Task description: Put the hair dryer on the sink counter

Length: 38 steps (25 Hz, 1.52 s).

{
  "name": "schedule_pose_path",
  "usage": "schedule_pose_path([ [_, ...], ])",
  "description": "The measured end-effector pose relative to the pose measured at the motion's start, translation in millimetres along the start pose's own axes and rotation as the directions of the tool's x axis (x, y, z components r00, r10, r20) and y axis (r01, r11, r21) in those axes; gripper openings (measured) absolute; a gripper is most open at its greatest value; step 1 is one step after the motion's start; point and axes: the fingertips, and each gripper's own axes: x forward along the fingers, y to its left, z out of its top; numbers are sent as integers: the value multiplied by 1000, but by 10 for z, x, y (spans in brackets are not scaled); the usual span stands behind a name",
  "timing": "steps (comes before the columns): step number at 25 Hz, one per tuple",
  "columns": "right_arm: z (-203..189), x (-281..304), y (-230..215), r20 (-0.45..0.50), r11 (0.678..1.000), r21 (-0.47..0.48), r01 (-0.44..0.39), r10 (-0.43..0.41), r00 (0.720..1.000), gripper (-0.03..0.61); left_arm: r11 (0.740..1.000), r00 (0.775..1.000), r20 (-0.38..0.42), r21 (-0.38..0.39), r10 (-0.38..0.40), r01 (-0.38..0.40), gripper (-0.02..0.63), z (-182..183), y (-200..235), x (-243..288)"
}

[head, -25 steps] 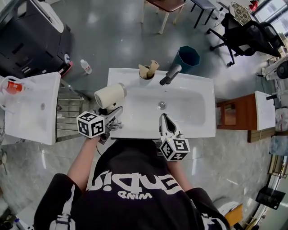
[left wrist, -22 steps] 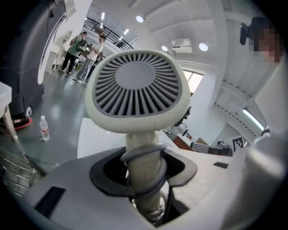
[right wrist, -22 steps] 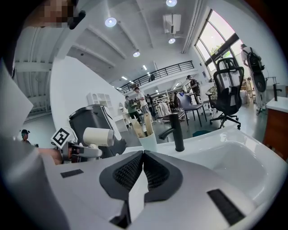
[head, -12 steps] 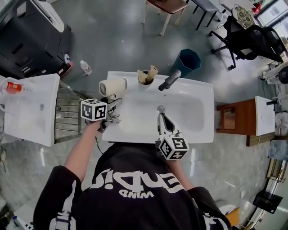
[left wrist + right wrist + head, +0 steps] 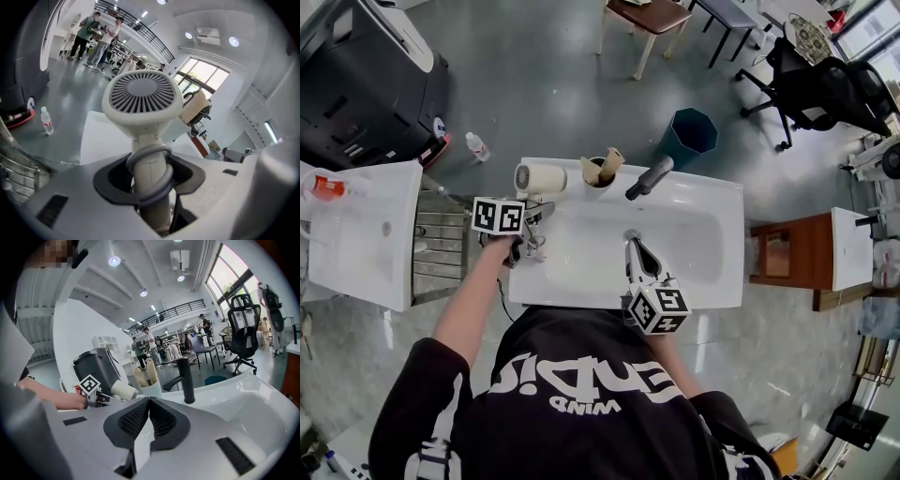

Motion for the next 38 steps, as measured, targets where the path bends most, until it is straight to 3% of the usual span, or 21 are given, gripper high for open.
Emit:
schedule_pose_path([
  [9,11,107,-89,-2,1000,18,2,-2,1000,25,998,1000,-2,-56,-5,5,196,6,112,122],
  [21,-13,153,-171,-19,999,43,12,-11,1000,25,999,1000,-10,-51,15,-15,200,-7,153,207],
  [30,-56,158,-202,-28,998,59,18,-16,999,25,996,996,20,28,88,-88,202,-7,154,180],
  [34,-75,154,-205,-28,998,62,23,-21,999,25,996,996,32,-2,84,-84,201,-42,222,187],
  [38,-87,134,-203,-32,998,63,24,-22,999,25,991,991,30,-11,131,-131,202,-157,323,184],
])
